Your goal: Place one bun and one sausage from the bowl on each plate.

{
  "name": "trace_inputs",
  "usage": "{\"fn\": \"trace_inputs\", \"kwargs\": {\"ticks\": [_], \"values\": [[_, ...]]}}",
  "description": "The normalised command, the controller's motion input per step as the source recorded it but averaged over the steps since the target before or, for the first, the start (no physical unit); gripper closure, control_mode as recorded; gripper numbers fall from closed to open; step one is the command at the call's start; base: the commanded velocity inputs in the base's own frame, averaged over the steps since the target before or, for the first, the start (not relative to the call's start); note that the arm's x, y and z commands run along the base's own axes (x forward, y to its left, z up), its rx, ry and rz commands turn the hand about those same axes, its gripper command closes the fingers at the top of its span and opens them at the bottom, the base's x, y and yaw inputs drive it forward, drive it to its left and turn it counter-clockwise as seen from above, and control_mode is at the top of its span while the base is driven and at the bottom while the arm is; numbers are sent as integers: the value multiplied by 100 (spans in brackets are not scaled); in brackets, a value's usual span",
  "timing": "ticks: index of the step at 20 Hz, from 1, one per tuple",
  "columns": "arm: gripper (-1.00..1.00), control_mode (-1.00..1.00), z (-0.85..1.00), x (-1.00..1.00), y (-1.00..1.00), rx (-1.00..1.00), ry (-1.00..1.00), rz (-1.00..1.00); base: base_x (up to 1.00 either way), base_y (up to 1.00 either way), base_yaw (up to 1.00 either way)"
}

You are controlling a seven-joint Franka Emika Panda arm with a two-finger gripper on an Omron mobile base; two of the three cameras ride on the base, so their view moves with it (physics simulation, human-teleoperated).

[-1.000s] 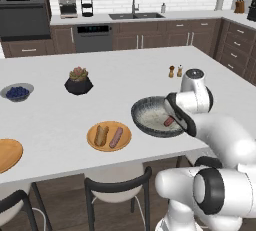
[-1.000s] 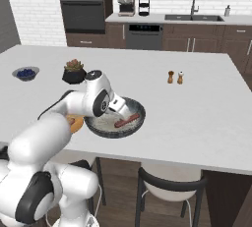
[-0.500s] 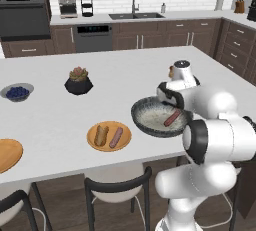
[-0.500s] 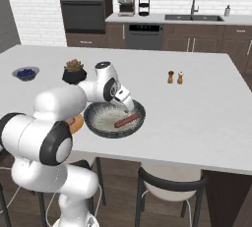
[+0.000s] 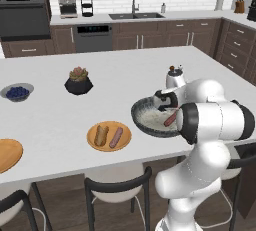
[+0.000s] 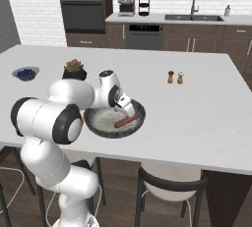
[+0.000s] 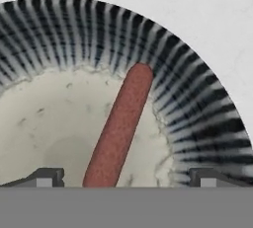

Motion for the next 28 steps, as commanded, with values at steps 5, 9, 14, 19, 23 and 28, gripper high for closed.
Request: {"fn": "trace_inputs", "kwargs": {"ticks": [5,9,14,19,23,28], "values": [[-100,-100,-37,18,0,0,0,-3,0,0,0],[-100,-100,-31,18,0,0,0,0,0,0,0],[-100,-100,-13,0,-3,0,0,0,0,0,0],[-100,-100,-21,0,0,0,1,0,0,0,0],[-100,-100,-25,0,0,0,2,0,0,0,0],[-100,-100,-27,0,0,0,2,0,0,0,0]]}}
